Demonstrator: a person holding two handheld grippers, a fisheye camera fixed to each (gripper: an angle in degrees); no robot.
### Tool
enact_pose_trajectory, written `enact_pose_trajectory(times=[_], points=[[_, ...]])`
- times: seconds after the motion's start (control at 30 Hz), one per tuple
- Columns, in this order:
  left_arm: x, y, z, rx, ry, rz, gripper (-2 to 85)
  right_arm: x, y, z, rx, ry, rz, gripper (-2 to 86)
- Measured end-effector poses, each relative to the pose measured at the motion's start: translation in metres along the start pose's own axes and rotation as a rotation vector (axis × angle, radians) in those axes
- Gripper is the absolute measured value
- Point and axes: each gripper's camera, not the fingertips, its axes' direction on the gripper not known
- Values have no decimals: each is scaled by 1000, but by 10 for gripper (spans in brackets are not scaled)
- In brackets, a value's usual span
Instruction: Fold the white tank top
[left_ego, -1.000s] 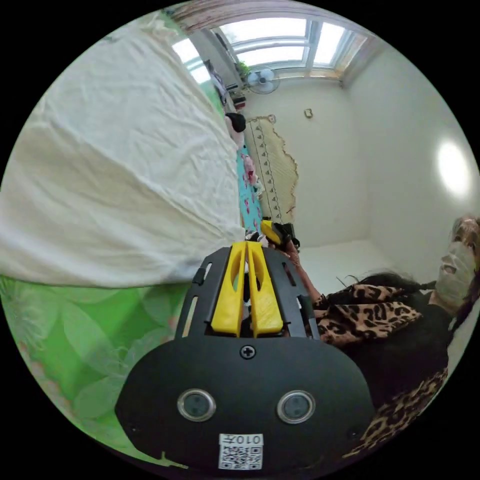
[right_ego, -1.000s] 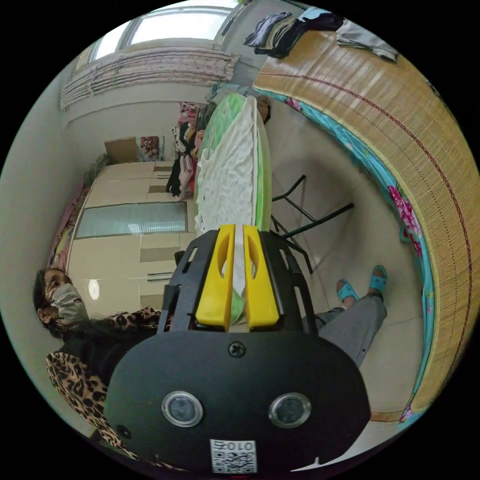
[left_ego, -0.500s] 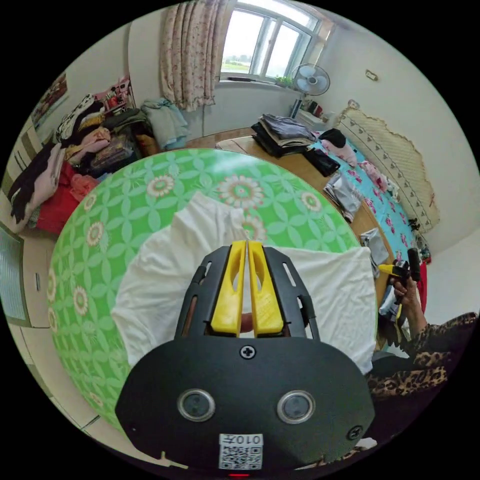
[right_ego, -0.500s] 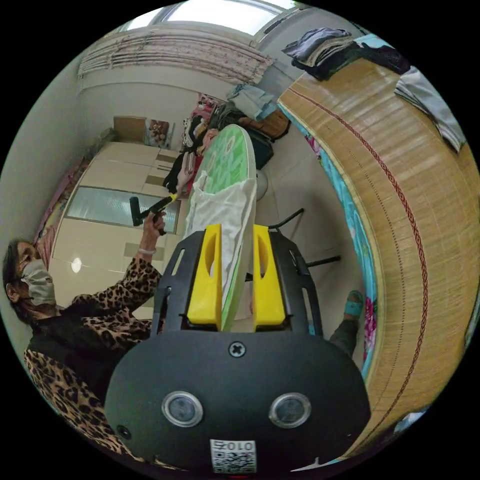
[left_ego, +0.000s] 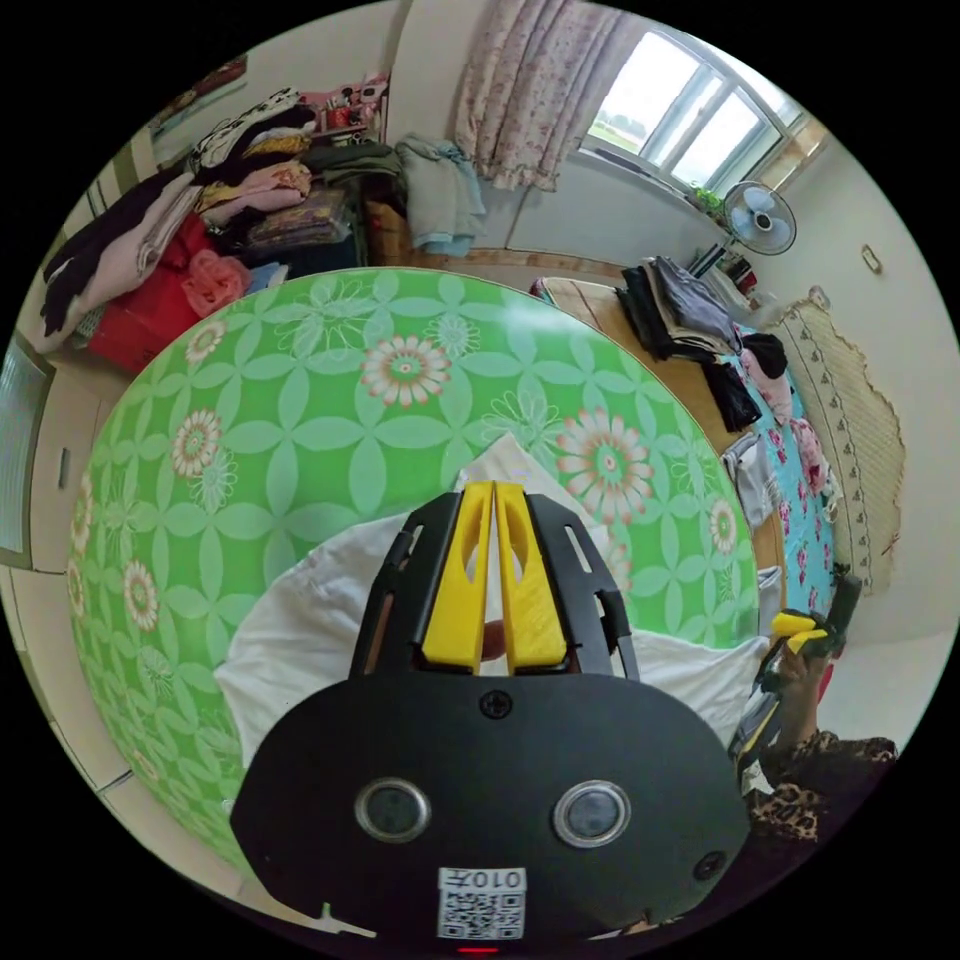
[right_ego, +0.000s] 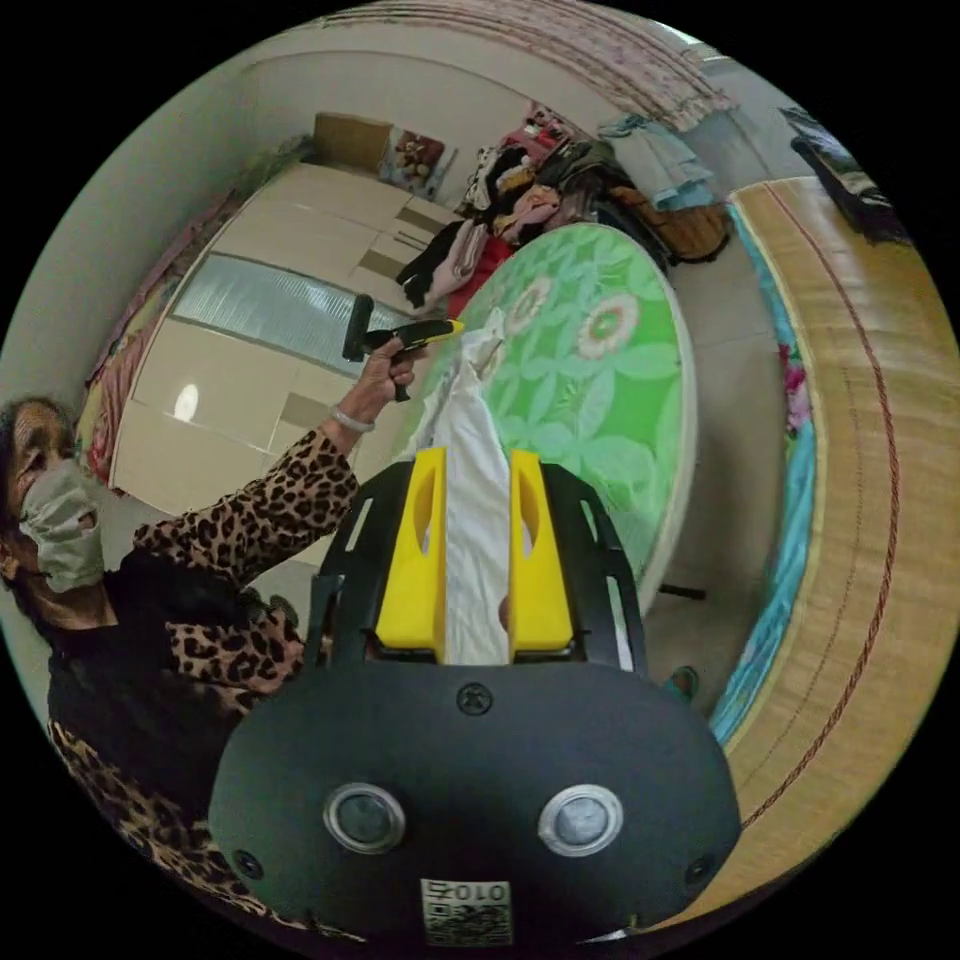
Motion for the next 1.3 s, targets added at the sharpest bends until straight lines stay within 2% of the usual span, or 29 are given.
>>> enact_pose_trajectory(times=[0.1,0.23,0.43,0.63,0.73,0.97,1.1,1.17,1.3], points=[[-11,4,-8,20,-27,-16,-2,-4,-67,62,-69,14,-46,105],[-27,-6,-7,41,86,-24,2,12,-138,131,-121,91,83,118],[-25,-27,-3,34,91,69,17,46,-192,187,-103,121,205,129],[-24,-57,14,-18,165,140,42,71,-218,222,-81,89,213,108],[-19,-66,23,-50,133,188,49,79,-229,235,-87,86,194,93],[-27,-77,25,-30,98,272,7,96,-240,256,-84,112,179,38],[-62,-75,13,48,166,133,-1,106,-245,256,-43,77,168,36],[-84,-70,3,104,263,74,-3,108,-248,260,-43,62,164,35],[-98,-64,-9,141,313,71,-3,104,-255,267,-19,48,134,35]])
